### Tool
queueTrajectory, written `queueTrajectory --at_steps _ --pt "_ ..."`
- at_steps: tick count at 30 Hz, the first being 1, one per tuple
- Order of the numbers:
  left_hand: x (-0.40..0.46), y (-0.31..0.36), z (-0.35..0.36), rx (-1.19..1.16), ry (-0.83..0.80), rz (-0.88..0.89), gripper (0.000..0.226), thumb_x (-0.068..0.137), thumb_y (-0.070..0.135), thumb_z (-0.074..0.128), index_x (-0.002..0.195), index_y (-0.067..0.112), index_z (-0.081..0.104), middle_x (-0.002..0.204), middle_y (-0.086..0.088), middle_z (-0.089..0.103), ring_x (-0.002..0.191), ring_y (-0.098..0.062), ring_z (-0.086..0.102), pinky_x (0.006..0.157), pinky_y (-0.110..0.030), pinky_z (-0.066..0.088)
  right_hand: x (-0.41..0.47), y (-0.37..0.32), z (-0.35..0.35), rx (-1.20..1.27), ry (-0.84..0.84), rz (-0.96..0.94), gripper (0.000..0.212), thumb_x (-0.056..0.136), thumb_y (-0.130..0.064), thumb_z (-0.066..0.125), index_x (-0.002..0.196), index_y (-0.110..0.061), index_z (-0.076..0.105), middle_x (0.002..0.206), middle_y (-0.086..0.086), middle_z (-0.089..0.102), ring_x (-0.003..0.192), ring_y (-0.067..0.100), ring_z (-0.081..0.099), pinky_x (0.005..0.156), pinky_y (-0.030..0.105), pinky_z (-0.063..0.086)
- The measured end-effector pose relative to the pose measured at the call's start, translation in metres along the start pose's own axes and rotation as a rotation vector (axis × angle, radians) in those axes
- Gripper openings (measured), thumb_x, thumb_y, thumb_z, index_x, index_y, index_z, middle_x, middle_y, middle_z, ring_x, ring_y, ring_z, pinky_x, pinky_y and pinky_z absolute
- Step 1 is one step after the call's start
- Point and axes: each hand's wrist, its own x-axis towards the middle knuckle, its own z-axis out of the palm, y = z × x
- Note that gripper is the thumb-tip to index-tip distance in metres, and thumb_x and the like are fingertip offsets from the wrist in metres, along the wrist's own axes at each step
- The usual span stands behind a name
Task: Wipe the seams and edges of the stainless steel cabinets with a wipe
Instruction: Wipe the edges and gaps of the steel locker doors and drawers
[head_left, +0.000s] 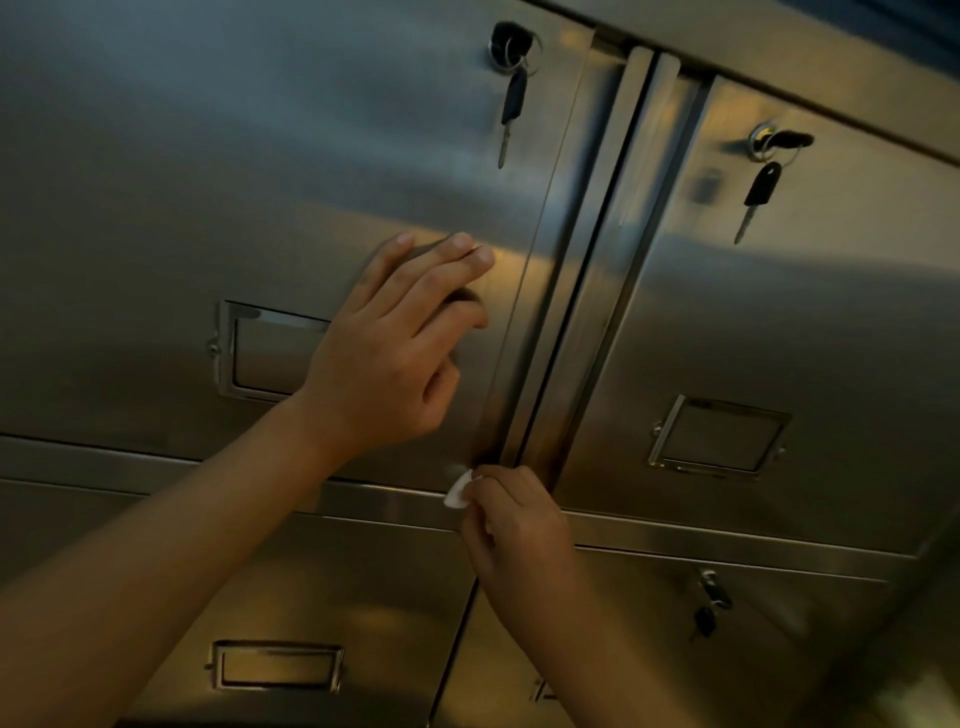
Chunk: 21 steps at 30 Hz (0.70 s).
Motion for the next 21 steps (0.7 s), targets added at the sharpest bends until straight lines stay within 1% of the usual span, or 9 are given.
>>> queueTrajectory --at_steps 2,5,7,9,12,14,16,18,21 --pt "0.000 0.000 -0.001 0.000 -0.010 0.003 0.028 0.085 0.004 0.058 0.110 0.007 0.071 0.151 -0.018 0.053 0.147 -0.034 0.042 0.122 -0.060 0.029 0.002 0.001 -0.006 0.063 0.000 0.000 0.023 0.083 0.006 0.072 0.094 -0.014 0.070 0.103 -0.003 0.068 0.093 0.011 0.059 0.082 0.020 0.050" --pt "0.001 -0.001 -0.002 0.001 -0.022 0.005 0.028 0.086 0.005 0.058 0.111 0.008 0.070 0.151 -0.018 0.052 0.148 -0.035 0.041 0.122 -0.060 0.028 -0.001 0.002 -0.016 0.132 0.027 0.007 0.024 0.083 0.006 0.073 0.093 -0.015 0.072 0.102 -0.007 0.068 0.092 0.005 0.059 0.081 0.016 0.048" --pt "0.001 -0.001 -0.001 -0.001 -0.019 0.007 0.029 0.086 0.007 0.058 0.112 0.008 0.069 0.151 -0.018 0.052 0.148 -0.035 0.041 0.121 -0.061 0.028 -0.005 0.001 -0.022 0.153 0.086 0.006 0.015 0.087 0.000 0.071 0.095 -0.012 0.073 0.104 -0.004 0.068 0.094 0.007 0.062 0.080 0.019 0.051" --pt "0.000 0.000 0.000 -0.002 -0.019 0.010 0.029 0.086 0.008 0.057 0.114 0.009 0.067 0.151 -0.019 0.052 0.147 -0.036 0.041 0.122 -0.060 0.027 -0.007 0.001 -0.030 0.150 0.143 0.001 0.010 0.091 -0.005 0.067 0.097 -0.009 0.073 0.108 0.000 0.068 0.099 0.010 0.064 0.083 0.024 0.053" --pt "0.002 0.001 -0.002 -0.001 -0.027 0.003 0.032 0.085 0.010 0.057 0.116 0.010 0.064 0.151 -0.020 0.051 0.148 -0.036 0.040 0.124 -0.057 0.025 0.001 0.006 -0.050 0.104 0.202 -0.002 0.013 0.090 -0.002 0.071 0.101 -0.006 0.074 0.114 0.002 0.068 0.108 0.012 0.065 0.091 0.027 0.055" --pt "0.003 0.002 -0.006 -0.016 -0.049 -0.017 0.035 0.085 0.011 0.058 0.120 0.011 0.063 0.153 -0.019 0.049 0.149 -0.034 0.037 0.125 -0.056 0.022 0.011 0.011 -0.066 0.090 0.234 -0.019 0.016 0.088 0.001 0.074 0.103 -0.006 0.074 0.116 0.004 0.068 0.111 0.012 0.064 0.095 0.025 0.054" --pt "0.005 0.006 -0.010 -0.041 -0.082 -0.028 0.039 0.085 0.013 0.058 0.123 0.010 0.063 0.154 -0.019 0.047 0.150 -0.034 0.035 0.126 -0.057 0.020 0.020 0.015 -0.084 0.080 0.274 -0.042 0.017 0.088 -0.001 0.073 0.104 -0.006 0.074 0.117 0.004 0.068 0.114 0.011 0.063 0.098 0.023 0.053" --pt "0.012 0.009 -0.015 -0.053 -0.127 0.012 0.044 0.086 0.016 0.057 0.129 0.009 0.062 0.156 -0.019 0.043 0.152 -0.034 0.031 0.127 -0.056 0.018 0.030 0.019 -0.100 0.076 0.311 -0.058 0.018 0.089 -0.003 0.073 0.107 -0.006 0.074 0.119 0.005 0.068 0.116 0.011 0.063 0.099 0.022 0.052" --pt "0.033 0.013 -0.017 -0.027 -0.157 0.119 0.051 0.088 0.020 0.055 0.138 0.011 0.056 0.159 -0.018 0.039 0.155 -0.032 0.026 0.128 -0.054 0.017 0.046 0.023 -0.119 0.036 0.366 -0.091 0.020 0.088 -0.004 0.074 0.108 -0.007 0.073 0.119 0.006 0.068 0.116 0.010 0.063 0.099 0.022 0.053"
